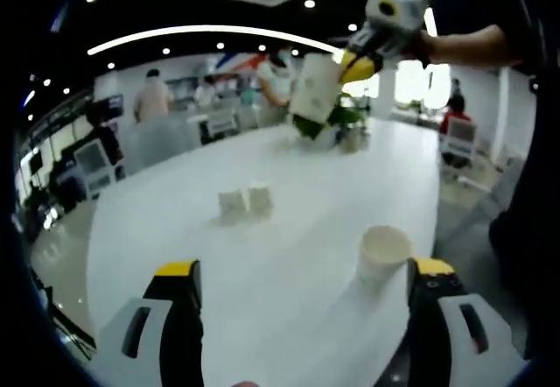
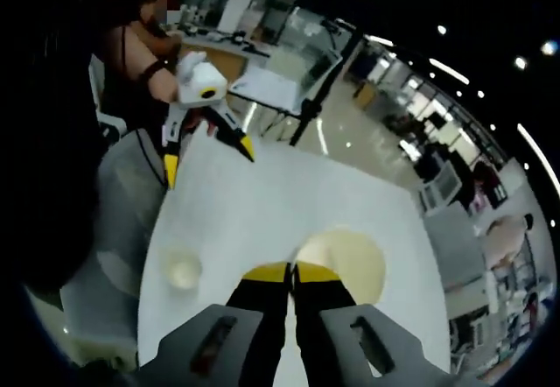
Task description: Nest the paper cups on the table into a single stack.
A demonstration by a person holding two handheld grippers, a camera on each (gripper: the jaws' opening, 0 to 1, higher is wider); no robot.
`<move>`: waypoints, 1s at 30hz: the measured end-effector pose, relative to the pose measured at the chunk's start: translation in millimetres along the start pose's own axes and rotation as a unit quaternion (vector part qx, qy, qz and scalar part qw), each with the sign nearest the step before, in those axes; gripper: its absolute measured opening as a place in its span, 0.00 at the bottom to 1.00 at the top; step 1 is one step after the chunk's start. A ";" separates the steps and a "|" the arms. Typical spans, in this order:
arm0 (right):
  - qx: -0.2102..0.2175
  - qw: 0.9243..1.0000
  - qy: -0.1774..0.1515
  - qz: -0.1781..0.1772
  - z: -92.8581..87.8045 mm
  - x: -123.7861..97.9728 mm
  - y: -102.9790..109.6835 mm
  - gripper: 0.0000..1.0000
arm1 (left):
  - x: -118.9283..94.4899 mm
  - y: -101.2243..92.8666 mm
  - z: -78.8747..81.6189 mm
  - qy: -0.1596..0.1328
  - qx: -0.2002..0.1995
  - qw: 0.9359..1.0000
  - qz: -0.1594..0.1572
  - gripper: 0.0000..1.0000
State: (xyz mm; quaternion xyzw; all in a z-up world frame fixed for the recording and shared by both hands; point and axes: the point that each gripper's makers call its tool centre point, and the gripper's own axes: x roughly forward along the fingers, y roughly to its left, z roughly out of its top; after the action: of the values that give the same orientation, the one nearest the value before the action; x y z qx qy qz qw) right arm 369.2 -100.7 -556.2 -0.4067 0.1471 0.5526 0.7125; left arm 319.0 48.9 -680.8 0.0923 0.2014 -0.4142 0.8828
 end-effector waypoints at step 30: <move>0.054 0.998 0.017 0.038 25.4 -22.1 43.8 0.00 | -1.4 -3.0 -8.5 0.010 0.002 1.000 -0.001 0.94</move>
State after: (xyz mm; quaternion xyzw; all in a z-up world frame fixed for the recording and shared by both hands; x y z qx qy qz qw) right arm 315.8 -94.0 -544.0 -0.3709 0.2049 0.5636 0.7091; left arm 313.5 50.8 -687.8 0.0979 0.2093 -0.4142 0.8804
